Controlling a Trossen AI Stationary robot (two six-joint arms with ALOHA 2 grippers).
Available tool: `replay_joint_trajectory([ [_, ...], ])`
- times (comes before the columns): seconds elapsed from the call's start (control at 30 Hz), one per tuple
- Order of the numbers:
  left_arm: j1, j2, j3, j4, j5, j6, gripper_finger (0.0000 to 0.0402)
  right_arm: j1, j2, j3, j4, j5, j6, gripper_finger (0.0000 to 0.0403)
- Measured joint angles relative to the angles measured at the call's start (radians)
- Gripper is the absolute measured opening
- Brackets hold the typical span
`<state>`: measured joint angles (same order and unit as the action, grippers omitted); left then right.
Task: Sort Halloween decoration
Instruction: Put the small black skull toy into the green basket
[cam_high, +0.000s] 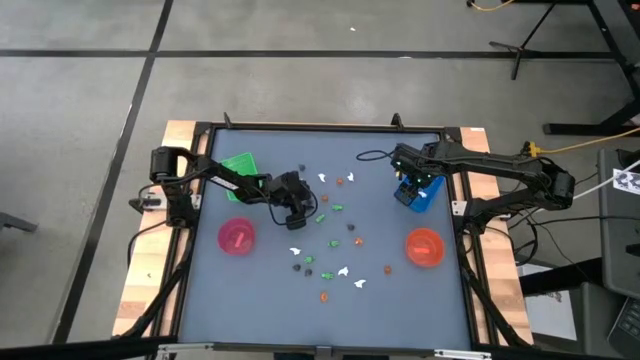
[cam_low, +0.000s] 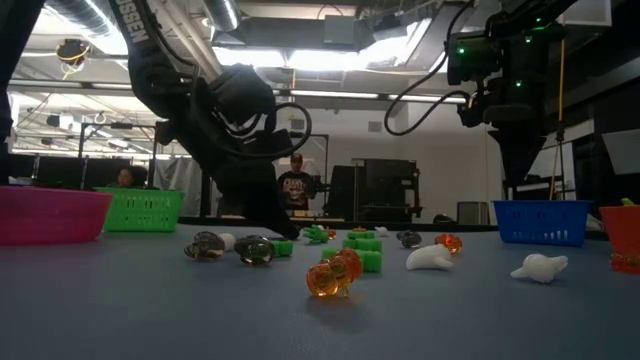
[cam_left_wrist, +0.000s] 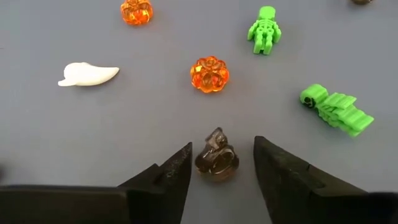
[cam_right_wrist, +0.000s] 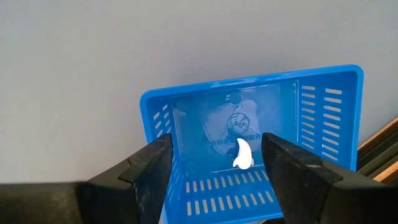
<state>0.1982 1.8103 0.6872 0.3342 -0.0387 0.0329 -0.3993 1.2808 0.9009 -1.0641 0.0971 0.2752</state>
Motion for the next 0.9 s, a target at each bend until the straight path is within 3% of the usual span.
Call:
replay_joint_trajectory([
  [0.47,-0.001,0.0,-0.002,0.001,0.003,0.001,0.0103,0.0,0.0,0.0,0.0,0.0,0.0,0.0246],
  [0.9,-0.001,0.001,-0.003,0.015,-0.003,0.002,0.0081,0.0,0.0,0.0,0.0,0.0,0.0,0.0246],
])
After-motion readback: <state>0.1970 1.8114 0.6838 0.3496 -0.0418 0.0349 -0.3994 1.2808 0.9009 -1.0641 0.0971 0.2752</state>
